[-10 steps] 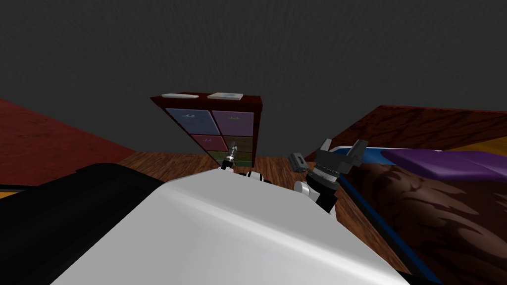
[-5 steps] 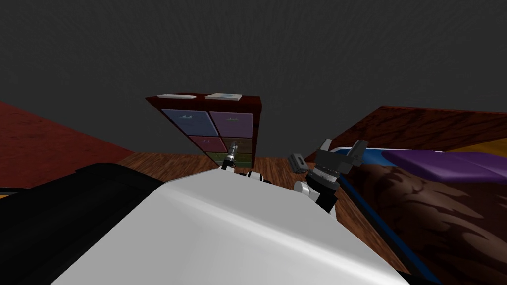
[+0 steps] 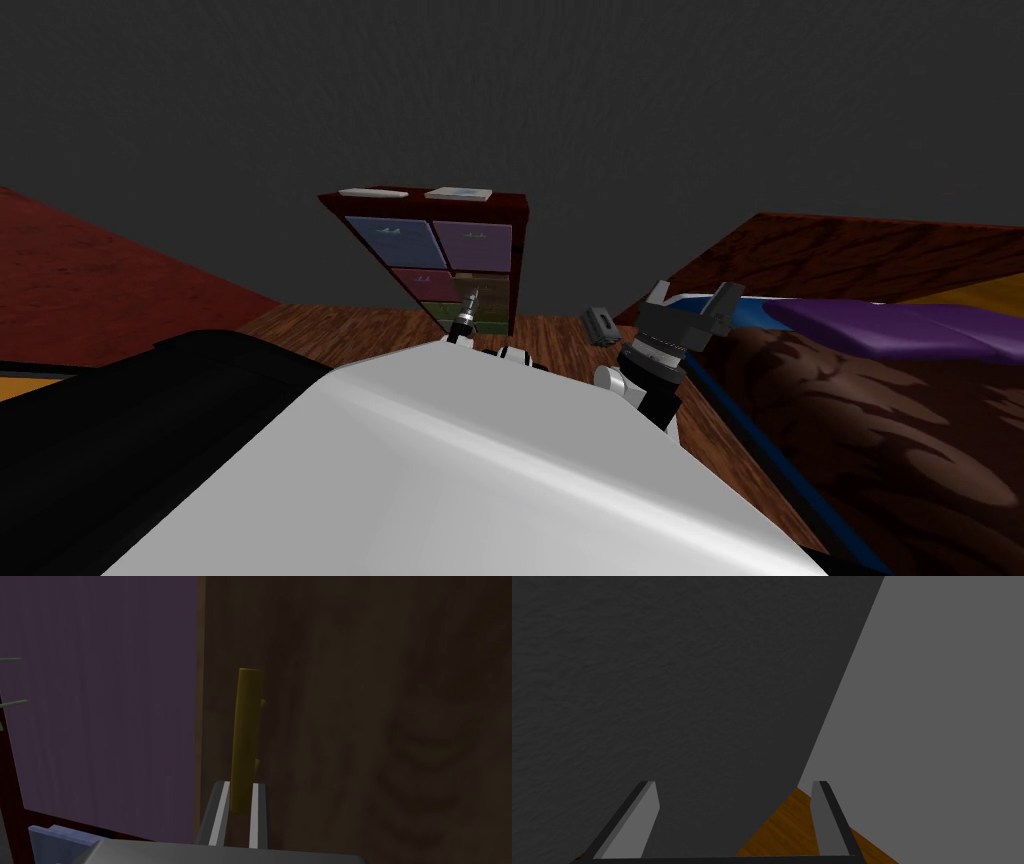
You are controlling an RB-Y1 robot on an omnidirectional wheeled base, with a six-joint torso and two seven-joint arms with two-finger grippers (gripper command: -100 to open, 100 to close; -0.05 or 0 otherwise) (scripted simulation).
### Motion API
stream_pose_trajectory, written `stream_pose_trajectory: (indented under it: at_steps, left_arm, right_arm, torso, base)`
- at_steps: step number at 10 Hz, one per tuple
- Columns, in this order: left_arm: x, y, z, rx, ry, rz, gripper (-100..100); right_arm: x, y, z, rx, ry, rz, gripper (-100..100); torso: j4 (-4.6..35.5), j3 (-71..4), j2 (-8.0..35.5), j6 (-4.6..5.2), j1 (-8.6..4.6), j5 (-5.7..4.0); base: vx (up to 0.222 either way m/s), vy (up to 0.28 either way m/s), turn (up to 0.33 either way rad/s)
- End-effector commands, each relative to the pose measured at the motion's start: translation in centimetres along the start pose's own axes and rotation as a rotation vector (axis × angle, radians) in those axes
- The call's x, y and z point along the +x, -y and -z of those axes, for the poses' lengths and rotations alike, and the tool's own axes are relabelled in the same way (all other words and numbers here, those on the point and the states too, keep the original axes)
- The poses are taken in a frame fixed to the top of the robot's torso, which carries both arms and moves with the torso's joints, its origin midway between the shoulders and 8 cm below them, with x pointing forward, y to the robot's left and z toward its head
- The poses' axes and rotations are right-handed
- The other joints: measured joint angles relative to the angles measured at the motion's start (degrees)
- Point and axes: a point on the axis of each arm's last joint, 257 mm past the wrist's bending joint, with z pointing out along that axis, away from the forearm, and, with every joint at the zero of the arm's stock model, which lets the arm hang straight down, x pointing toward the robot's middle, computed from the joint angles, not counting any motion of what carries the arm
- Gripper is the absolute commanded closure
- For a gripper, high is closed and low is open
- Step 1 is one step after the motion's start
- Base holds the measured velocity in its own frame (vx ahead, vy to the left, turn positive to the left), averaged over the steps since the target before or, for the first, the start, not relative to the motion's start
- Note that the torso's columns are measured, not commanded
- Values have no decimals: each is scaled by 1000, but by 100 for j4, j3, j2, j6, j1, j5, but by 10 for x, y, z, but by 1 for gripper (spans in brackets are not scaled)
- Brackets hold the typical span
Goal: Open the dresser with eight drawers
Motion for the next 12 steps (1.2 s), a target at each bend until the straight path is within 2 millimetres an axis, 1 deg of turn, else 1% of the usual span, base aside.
stream_pose_trajectory:
  at_steps: [1,5,6,8,9,10,12]
  left_arm:
    - [0,-1,1,-6,0,-1,100]
    - [3,-4,8,-26,-8,0,100]
    - [2,11,-2,-11,-5,-1,-100]
    - [2,21,-8,-11,-5,-1,-100]
    - [2,26,-11,-11,-5,-1,-100]
    - [2,26,-11,-11,-5,-1,-100]
    - [2,36,-16,-11,-4,-2,-100]
  right_arm:
    - [0,0,0,0,0,0,0]
    - [0,0,0,0,0,0,0]
    - [0,0,0,0,0,0,0]
    - [0,0,0,0,0,0,0]
    - [0,0,0,0,0,0,0]
    - [0,0,0,0,0,0,0]
    - [0,0,0,0,0,0,0]
  torso:
    - [-1,-5,-7,4,0,-1]
    - [3,0,1,4,2,-1]
    - [0,0,0,5,1,1]
    - [8,-31,-46,-2,14,-9]
    - [13,-26,-35,-3,10,-12]
    - [16,-11,-11,-3,5,-11]
    - [21,8,18,-3,0,-11]
  base:
    - [-87,-21,6]
    - [-169,-38,14]
    - [-116,-20,1]
    - [-1,3,-3]
    - [19,7,-2]
    - [14,6,0]
    - [-7,-2,-1]
